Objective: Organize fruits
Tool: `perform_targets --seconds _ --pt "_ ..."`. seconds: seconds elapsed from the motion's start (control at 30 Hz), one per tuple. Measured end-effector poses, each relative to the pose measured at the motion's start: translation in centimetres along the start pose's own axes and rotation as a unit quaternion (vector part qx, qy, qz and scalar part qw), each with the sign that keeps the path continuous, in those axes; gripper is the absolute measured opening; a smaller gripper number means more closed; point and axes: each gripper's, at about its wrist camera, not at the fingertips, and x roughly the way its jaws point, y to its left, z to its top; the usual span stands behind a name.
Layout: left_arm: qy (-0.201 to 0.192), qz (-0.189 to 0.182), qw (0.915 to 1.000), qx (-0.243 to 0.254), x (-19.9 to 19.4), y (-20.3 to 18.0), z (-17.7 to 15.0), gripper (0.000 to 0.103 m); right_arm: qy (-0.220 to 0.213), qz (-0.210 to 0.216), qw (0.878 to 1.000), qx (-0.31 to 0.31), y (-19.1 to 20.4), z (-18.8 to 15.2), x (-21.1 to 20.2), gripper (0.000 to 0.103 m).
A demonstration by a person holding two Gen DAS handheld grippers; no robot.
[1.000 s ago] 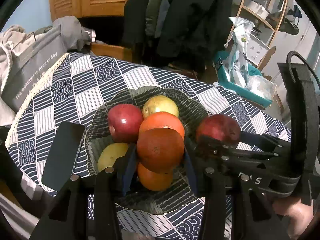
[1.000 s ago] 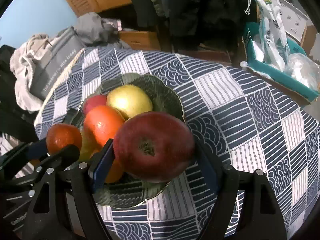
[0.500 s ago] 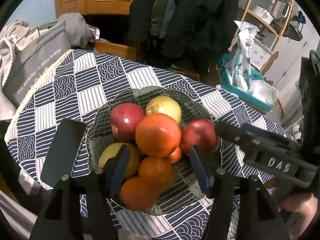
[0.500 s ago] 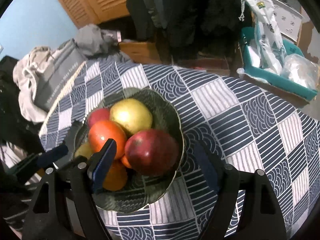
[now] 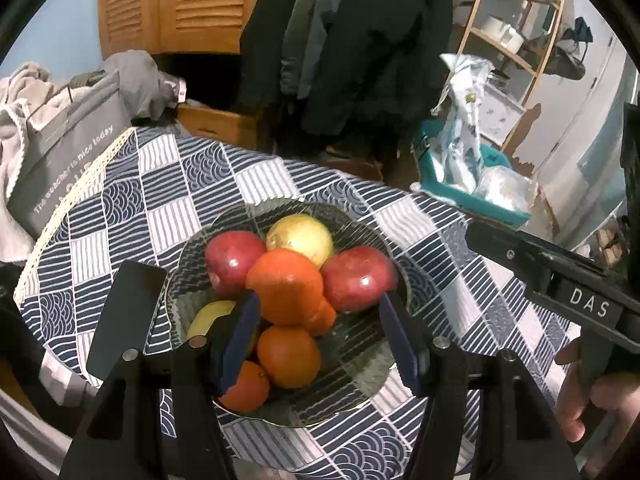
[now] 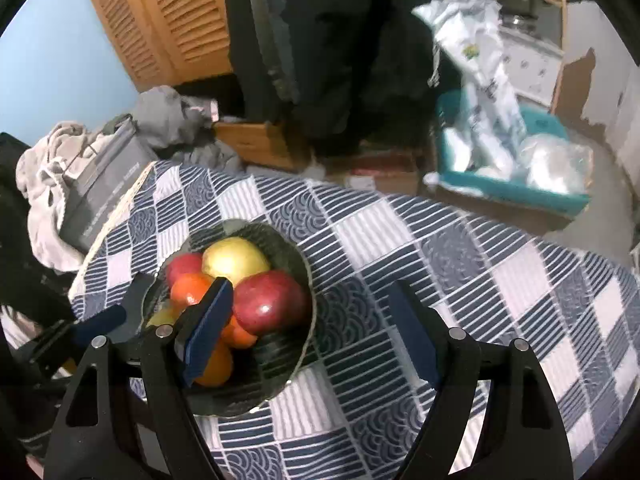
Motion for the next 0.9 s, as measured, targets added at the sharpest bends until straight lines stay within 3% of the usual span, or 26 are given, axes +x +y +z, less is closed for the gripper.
perform_targets --seconds 0.57,0.9 --pt "-0.094 0.008 0.9938 0.059 -6.8 -3.5 1.9 0.075 -0.096 -0.064 0.993 -0.037 0.6 1.1 -9.3 0.081" --pt "-0.138 -0.004 0.9876 0.076 -10.3 -4.7 2.7 0.080 -0.126 -0.088 0.987 -0.041 0.3 0.6 -13.2 0.081"
